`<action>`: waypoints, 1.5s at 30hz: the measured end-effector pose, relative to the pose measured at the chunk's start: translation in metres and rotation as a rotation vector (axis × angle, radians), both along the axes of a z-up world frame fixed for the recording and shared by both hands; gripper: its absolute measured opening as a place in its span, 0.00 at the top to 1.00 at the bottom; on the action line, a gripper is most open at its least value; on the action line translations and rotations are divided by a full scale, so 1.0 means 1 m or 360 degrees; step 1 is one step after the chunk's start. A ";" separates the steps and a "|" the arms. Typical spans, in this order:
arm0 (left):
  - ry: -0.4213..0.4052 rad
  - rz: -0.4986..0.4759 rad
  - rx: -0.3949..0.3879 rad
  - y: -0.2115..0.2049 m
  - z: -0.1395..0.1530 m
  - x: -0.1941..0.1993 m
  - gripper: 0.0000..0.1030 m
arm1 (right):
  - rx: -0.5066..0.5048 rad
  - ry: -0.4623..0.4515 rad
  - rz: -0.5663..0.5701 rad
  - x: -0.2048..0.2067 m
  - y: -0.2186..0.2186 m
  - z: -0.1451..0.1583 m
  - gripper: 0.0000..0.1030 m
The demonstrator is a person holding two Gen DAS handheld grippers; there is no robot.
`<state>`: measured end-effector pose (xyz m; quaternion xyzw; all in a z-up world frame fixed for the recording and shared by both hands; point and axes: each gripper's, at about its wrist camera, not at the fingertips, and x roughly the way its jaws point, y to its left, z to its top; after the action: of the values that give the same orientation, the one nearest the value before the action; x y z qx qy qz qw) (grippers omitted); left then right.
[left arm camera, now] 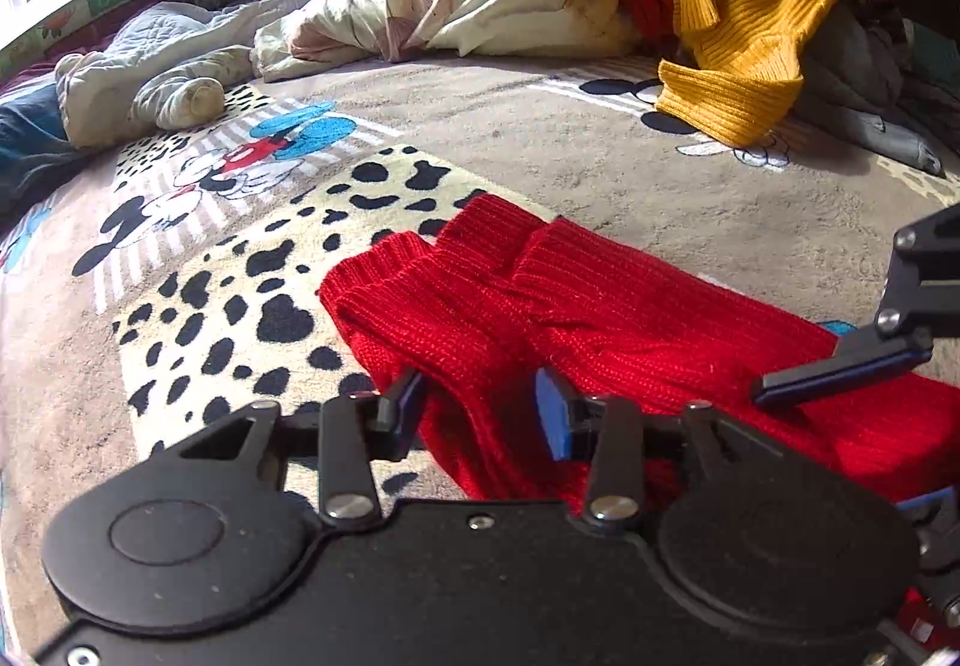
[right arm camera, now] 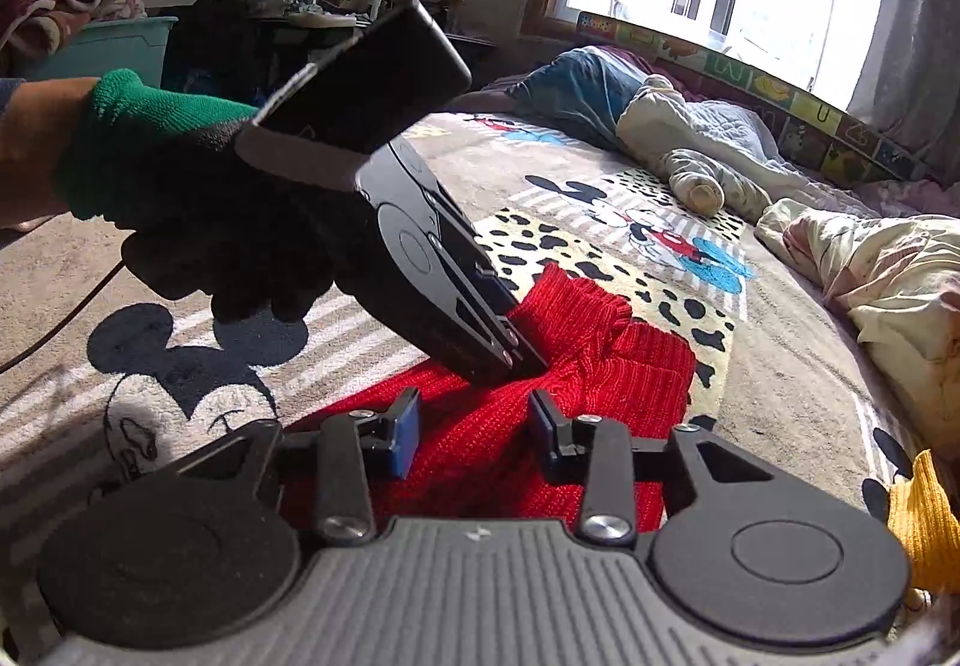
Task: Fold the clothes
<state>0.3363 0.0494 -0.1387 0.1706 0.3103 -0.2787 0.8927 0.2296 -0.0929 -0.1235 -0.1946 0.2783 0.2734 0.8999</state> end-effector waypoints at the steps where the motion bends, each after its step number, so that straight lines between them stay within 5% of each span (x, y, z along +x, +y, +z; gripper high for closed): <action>1: -0.0025 0.0072 -0.0044 0.008 0.005 -0.001 0.54 | -0.0003 0.0022 -0.0004 0.003 0.000 -0.006 0.62; 3: -0.0114 0.0199 -0.0073 0.022 0.015 -0.011 0.54 | 0.0019 0.0042 -0.0014 0.003 -0.001 -0.010 0.62; 6: -0.0157 0.0136 -0.0205 0.032 0.025 -0.032 0.55 | 0.0073 -0.0032 -0.0009 -0.010 -0.006 0.001 0.62; 9: -0.0083 -0.0011 -0.0235 0.020 0.019 -0.041 0.58 | 0.0099 -0.0077 -0.0004 -0.010 -0.008 0.007 0.71; 12: 0.0147 -0.0086 -0.0149 -0.001 -0.013 -0.028 0.59 | 0.0059 0.0078 0.0011 0.005 -0.005 -0.013 0.71; 14: 0.0177 -0.0136 -0.0166 -0.004 -0.029 -0.026 0.59 | 0.0106 0.0152 0.0015 0.010 -0.010 -0.018 0.71; 17: 0.0206 -0.0098 -0.0272 0.011 -0.005 -0.019 0.59 | 0.0341 0.0235 0.0013 0.018 -0.037 0.015 0.73; 22: 0.0140 0.0216 -0.0554 0.047 0.023 0.019 0.61 | 0.0354 0.0165 -0.0203 0.085 -0.072 0.035 0.71; 27: 0.0451 0.0501 -0.0755 0.058 -0.003 0.076 0.66 | 0.0325 0.0315 -0.0248 0.151 -0.074 0.010 0.71; 32: 0.0665 0.0579 -0.0874 0.051 -0.035 0.097 0.66 | 0.0347 0.0521 -0.0263 0.209 -0.073 -0.019 0.59; 34: 0.0671 0.0551 -0.0889 0.044 -0.040 0.095 0.78 | 0.0348 0.0570 -0.0257 0.213 -0.072 -0.030 0.61; 37: 0.0575 0.0589 -0.0936 0.052 -0.034 0.078 0.84 | 0.0464 0.0597 -0.0337 0.211 -0.091 -0.034 0.82; 40: 0.0543 0.0623 -0.0932 0.053 -0.043 0.072 0.83 | 0.0566 0.0581 -0.0410 0.204 -0.108 -0.035 0.82; 45: 0.0515 0.0678 -0.0927 0.057 -0.036 0.072 0.71 | 0.0467 0.0412 -0.0413 0.193 -0.098 -0.021 0.75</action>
<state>0.4082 0.1065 -0.1748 -0.2040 0.3833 -0.1869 0.8812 0.4222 -0.1914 -0.1448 0.0124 0.3713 0.2158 0.9030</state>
